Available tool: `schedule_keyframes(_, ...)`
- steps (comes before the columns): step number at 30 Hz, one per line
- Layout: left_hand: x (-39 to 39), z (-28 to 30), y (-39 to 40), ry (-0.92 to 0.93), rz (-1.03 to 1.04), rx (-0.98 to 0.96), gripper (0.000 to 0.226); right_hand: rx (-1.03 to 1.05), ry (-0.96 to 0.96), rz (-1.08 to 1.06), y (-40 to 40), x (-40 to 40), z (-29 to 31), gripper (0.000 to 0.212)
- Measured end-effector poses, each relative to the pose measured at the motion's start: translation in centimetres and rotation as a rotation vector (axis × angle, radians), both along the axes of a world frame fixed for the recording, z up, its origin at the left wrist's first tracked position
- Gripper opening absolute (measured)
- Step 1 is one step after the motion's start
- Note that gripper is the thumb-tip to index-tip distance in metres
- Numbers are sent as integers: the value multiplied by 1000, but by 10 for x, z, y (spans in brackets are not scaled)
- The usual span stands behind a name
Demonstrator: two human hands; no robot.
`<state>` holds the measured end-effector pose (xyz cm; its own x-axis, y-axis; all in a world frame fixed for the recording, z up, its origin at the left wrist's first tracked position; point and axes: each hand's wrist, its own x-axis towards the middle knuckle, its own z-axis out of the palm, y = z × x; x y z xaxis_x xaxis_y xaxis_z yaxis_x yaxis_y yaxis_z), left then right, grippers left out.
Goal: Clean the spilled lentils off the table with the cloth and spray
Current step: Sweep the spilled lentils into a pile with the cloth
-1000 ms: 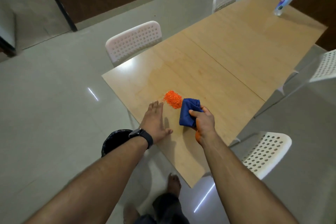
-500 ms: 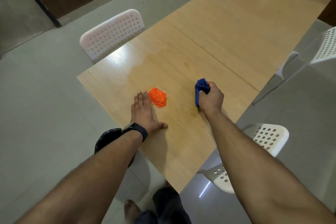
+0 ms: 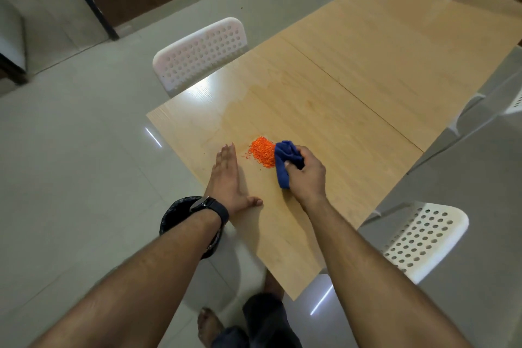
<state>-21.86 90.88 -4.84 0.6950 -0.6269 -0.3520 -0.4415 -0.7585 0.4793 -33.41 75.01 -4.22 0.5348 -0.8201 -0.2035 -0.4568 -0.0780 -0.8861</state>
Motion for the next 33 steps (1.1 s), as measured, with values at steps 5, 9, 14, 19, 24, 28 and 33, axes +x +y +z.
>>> schedule_keyframes(5,7,-7,31,23,15,-59,157,-18,35,-151,17,-4,-2,38)
schedule_keyframes(9,12,-9,50,39,34,-163,136,100,-107,-214,53,1,4,31)
schedule_keyframes(14,20,-5,104,12,238,-313,97,596,-301,-195,132,23,20,30)
schedule_keyframes(19,32,-31,185,125,556,-353,67,948,-236,-52,206,48,5,35)
schedule_keyframes(24,33,-95,247,242,717,-362,47,960,-92,62,248,72,-54,49)
schedule_keyframes(28,25,-169,269,631,920,-528,14,894,32,46,267,94,-142,52)
schedule_keyframes(33,14,-262,267,885,1052,-588,52,800,153,40,275,108,-269,46)
